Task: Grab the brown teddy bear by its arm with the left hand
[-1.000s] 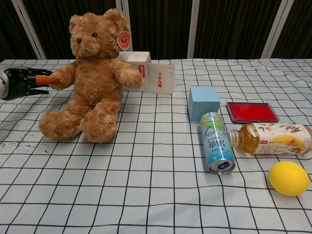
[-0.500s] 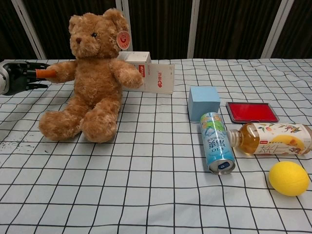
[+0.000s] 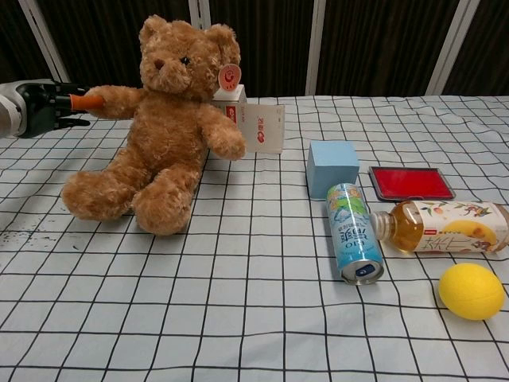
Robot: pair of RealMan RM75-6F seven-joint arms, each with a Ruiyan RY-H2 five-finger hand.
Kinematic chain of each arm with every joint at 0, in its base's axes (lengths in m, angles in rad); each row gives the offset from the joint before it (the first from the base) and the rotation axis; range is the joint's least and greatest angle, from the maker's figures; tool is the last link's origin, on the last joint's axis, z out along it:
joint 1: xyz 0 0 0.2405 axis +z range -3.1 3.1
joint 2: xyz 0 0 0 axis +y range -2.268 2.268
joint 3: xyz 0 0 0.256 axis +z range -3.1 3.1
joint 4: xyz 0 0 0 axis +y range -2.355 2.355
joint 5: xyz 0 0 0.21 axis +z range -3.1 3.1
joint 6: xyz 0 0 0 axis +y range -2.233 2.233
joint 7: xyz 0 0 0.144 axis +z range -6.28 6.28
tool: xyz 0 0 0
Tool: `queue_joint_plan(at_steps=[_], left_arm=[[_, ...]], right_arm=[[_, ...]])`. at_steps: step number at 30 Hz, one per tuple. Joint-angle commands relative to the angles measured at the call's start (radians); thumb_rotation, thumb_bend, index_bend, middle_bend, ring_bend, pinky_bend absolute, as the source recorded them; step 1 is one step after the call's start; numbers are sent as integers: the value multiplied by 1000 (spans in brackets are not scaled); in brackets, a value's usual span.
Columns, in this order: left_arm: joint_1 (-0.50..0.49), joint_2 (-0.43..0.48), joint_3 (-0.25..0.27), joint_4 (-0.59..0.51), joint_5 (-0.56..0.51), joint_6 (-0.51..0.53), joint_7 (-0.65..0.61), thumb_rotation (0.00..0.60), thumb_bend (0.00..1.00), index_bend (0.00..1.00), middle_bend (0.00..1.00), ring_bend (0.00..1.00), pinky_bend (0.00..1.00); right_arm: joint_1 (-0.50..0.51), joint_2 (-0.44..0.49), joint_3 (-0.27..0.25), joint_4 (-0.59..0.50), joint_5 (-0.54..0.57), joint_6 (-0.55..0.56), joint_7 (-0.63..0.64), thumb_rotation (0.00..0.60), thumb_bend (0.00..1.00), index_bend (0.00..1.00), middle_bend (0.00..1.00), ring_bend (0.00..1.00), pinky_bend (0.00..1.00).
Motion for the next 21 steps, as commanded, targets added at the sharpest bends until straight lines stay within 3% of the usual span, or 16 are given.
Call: queue_joint_plan(at_steps=[1,13,21], left_arm=[[9,17,-9,-32,-18,22,23,600,579,432,337,0,0],[10,26,-16,-52,-81,31,83,600,573,432,334,0,0],[11,19,21,-10,-108,-17,132,600,573,432,328,0,0]], right_arm=[[0,0,0,0,-1,0,-1,600,131,55,15,0,0],[2,-1,0,-1,4,-6,-6,600,131,55,15,0,0],[1,1,0,-4,5,-5,-7,600,131,55,15,0,0]])
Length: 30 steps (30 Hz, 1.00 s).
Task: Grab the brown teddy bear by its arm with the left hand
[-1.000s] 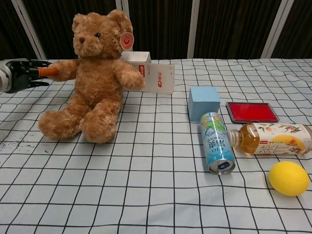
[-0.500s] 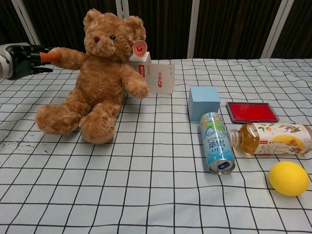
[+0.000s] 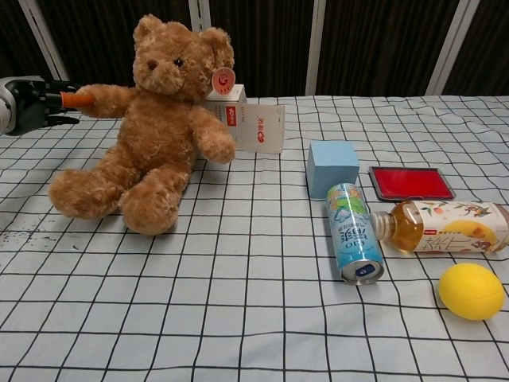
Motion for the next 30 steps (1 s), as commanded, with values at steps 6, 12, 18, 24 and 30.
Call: queue_joint_plan(at_steps=[6,12,18,24,30], left_arm=[[-3,-18,45,74,-42,-58,59,600,573,432,326,0,0],[-16,-29,39,101,-72,-75,81,600,573,433,326,0,0],[-16,-6,7,33,-49,-25,81,600,573,435,331,0,0],[4,12,-14,-40,-19,22,65,600,573,441,333,0,0],[8,-2,2,4,-30,-24,57,600,573,441,331,0,0]], right_arm=[[-1,1,-1,-2,0,0,0,600,131,55,16,0,0],[0,1,-1,-4,1,-1,-4,600,131,55,15,0,0],[0,1,-1,-4,3,-3,-5,600,130,55,15,0,0],[0,2,-3,-8,-1,-3,-6,600,131,55,15,0,0],[-1,3,-2,-8,1,-2,-4,600,131,55,15,0,0]])
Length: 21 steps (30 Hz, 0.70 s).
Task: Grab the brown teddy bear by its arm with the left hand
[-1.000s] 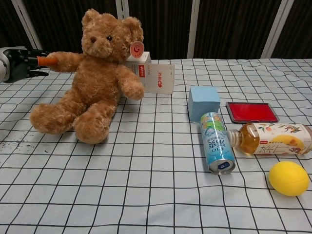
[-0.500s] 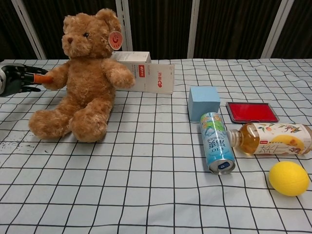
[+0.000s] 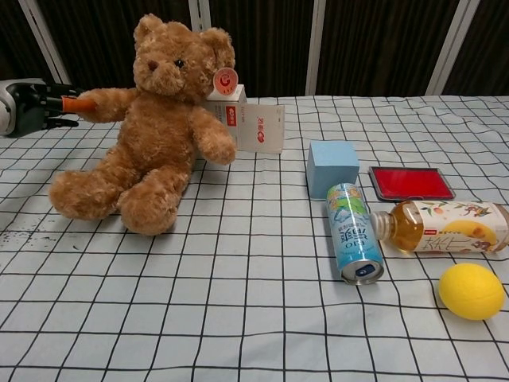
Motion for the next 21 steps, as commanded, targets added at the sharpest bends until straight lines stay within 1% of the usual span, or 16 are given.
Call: queue_joint_plan(at_steps=[1,7,10,14,21], left_arm=[[-2,-15,11,48,-16,-35,-2,600,573,441,331,0,0],[-27,-45,49,148,-50,-108,46,600,562,440,316,0,0],[-39,-52,48,158,-62,-114,62,600,561,440,317,0,0],[-44,-47,33,128,-58,-91,68,600,561,446,329,0,0],[-18,-30,-26,8,-11,30,28,600,561,460,335,0,0]], right_arm=[[0,0,0,0,1,-1,0,600,131,55,15,0,0],[1,1,1,-1,3,-4,4,600,131,55,15,0,0],[1,2,-1,-3,3,-6,4,600,131,55,16,0,0],[1,3,-1,-4,2,-6,4,600,131,55,15,0,0],[2,4,-5,-9,-3,-9,0,600,132,55,15,0,0]])
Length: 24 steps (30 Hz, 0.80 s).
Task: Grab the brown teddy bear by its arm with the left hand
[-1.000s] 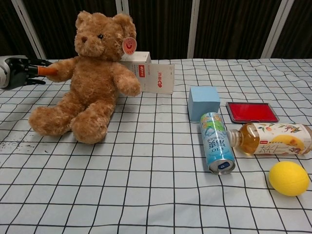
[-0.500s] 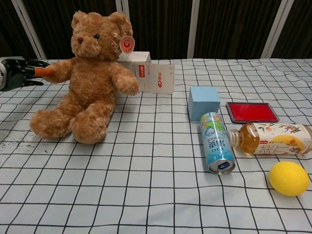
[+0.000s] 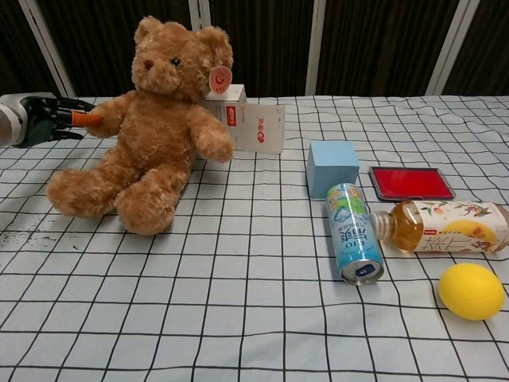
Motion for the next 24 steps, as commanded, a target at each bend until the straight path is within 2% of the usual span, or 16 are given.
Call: queue_joint_plan(at_steps=[1,7,19,24], left_arm=[[20,9,-30,-56,32,62,-28,600,561,460,336,0,0],[43,-7,-40,-59,74,109,-78,600,561,461,339,0,0],[22,-49,24,94,53,-22,-39,600,561,462,337,0,0],[8,-54,24,91,55,-9,-8,600,561,462,337,0,0]], right_arm=[[0,0,-1,-2,-1,-1,-1,600,131,55,15,0,0],[0,1,-2,-3,0,-2,-2,600,131,55,15,0,0],[2,1,-2,-6,8,-11,-9,600,131,55,15,0,0],[2,2,-1,-8,10,-11,-11,600,130,55,15,0,0]])
